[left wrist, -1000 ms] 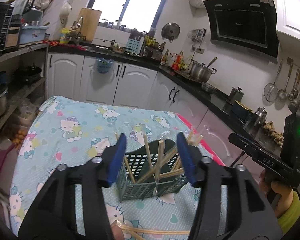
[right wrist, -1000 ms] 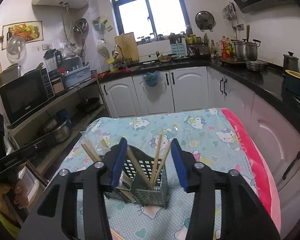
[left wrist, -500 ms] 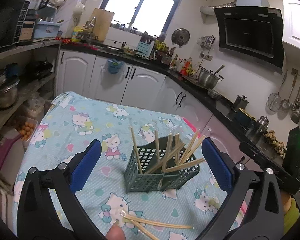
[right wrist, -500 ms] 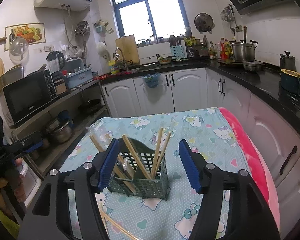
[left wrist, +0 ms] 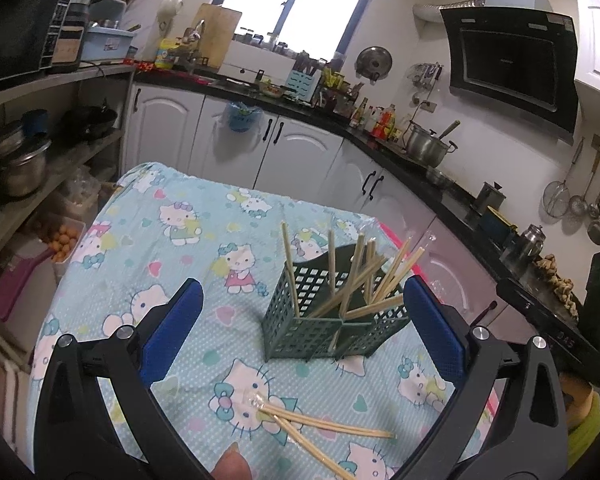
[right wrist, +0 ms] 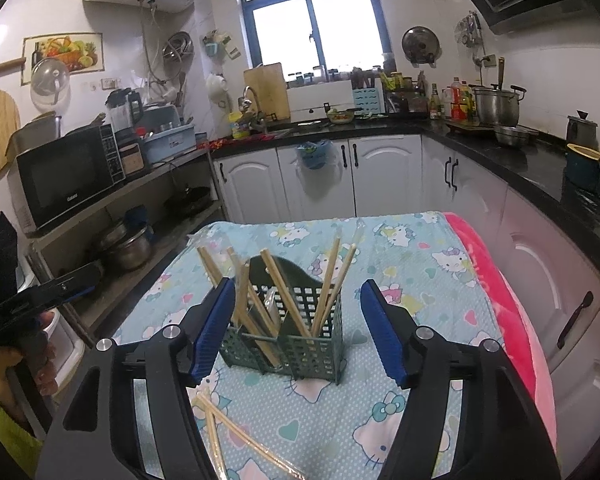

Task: Organize utensils
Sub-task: 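Withdraw both open tools up and away from the green holder, then move both open tools down to the last wrapped chopsticks on the cloth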

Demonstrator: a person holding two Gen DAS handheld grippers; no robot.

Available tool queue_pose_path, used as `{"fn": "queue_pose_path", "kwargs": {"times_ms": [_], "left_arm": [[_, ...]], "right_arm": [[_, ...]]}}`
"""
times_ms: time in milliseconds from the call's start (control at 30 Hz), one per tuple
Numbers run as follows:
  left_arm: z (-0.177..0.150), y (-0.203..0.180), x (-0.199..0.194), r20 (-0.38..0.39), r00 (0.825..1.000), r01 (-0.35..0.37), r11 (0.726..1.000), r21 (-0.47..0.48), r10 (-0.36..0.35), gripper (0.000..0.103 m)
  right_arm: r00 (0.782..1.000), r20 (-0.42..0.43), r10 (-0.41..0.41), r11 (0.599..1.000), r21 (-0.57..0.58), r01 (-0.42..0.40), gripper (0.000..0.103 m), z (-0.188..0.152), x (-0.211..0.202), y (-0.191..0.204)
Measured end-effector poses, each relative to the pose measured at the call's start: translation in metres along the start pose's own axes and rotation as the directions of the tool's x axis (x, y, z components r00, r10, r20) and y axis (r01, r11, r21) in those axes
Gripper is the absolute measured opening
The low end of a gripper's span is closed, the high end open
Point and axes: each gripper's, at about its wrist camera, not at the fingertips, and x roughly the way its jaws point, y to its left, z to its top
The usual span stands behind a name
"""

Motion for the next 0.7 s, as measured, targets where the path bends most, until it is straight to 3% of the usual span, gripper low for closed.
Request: {"fn": "queue_pose_path", "kwargs": {"times_ms": [700], "left_arm": [[-0.044, 0.022, 0.016, -0.129, 0.991, -0.037, 0.998, -0.048, 0.031, 0.092]], "right_arm": [[0.991, -0.131, 0.03, 0.998, -0.053, -0.037, 0.063, -0.038, 0.013, 0.015]]}}
